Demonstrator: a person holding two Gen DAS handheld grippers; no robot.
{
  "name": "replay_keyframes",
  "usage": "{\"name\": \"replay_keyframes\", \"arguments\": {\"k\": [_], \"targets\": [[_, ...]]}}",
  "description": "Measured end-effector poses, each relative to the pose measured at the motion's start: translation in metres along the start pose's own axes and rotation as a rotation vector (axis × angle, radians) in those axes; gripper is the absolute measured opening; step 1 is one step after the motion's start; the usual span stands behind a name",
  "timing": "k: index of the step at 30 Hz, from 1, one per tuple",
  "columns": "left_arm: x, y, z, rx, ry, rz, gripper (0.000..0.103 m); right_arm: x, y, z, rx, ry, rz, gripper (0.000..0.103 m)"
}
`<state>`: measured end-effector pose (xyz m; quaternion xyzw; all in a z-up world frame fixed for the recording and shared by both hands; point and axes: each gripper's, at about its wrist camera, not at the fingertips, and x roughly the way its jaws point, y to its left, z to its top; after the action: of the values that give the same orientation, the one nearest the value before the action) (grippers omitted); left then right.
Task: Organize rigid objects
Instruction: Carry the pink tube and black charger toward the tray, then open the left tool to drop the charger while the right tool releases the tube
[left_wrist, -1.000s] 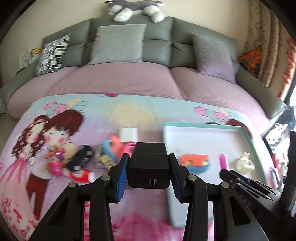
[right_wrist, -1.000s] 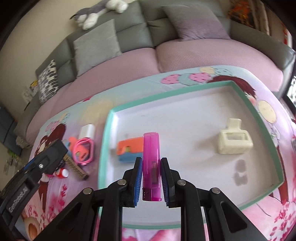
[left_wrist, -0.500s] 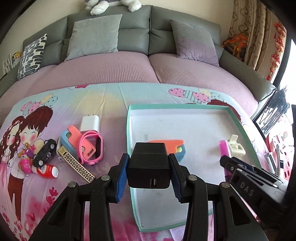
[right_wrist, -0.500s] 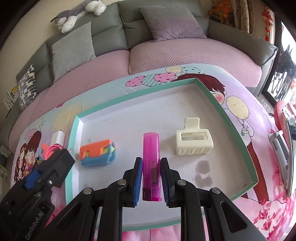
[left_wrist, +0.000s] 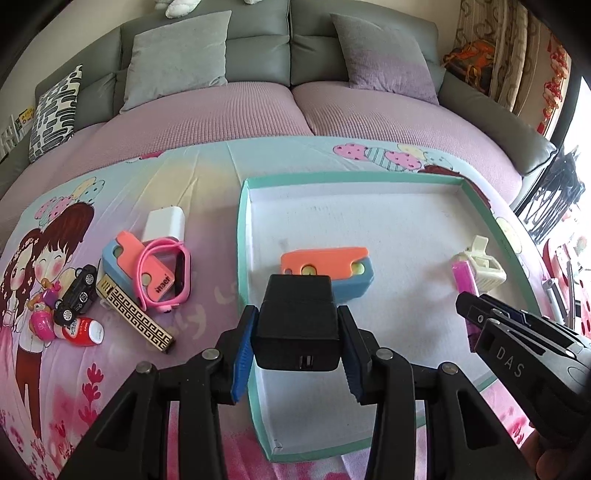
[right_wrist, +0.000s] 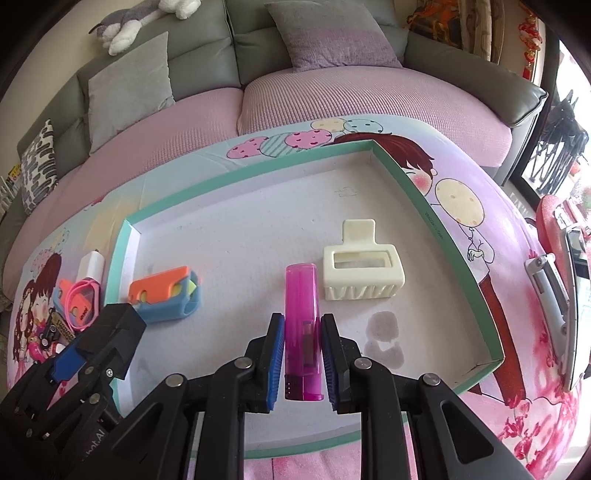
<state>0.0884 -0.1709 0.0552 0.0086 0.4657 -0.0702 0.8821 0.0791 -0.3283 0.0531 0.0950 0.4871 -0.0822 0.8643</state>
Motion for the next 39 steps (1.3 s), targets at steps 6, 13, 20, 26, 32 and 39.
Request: {"name": "replay_keyframes", "arguments": {"k": [6, 13, 20, 26, 32, 39], "targets": [[0.010, 0.001, -0.003, -0.006, 0.051, 0.004, 0.044, 0.003, -0.001, -0.001, -0.009, 0.016, -0.012, 0.022], [0.014, 0.001, -0.004, -0.011, 0.080, 0.010, 0.044, 0.009, 0.001, -0.003, -0.031, 0.045, -0.034, 0.023], [0.012, 0.000, -0.003, -0.019, 0.081, -0.009, 0.052, 0.007, 0.001, -0.002, -0.033, 0.039, -0.062, 0.037], [-0.008, -0.001, 0.003, -0.003, 0.013, 0.021, 0.064, -0.016, 0.002, 0.004, -0.039, -0.027, -0.056, 0.037], [-0.021, 0.012, 0.007, -0.031, -0.030, 0.049, 0.067, -0.018, -0.001, 0.006, -0.024, -0.033, -0.044, 0.040], [-0.026, 0.044, 0.010, -0.126, -0.065, 0.139, 0.087, -0.017, -0.005, 0.006, -0.003, -0.049, -0.027, 0.067]]}}
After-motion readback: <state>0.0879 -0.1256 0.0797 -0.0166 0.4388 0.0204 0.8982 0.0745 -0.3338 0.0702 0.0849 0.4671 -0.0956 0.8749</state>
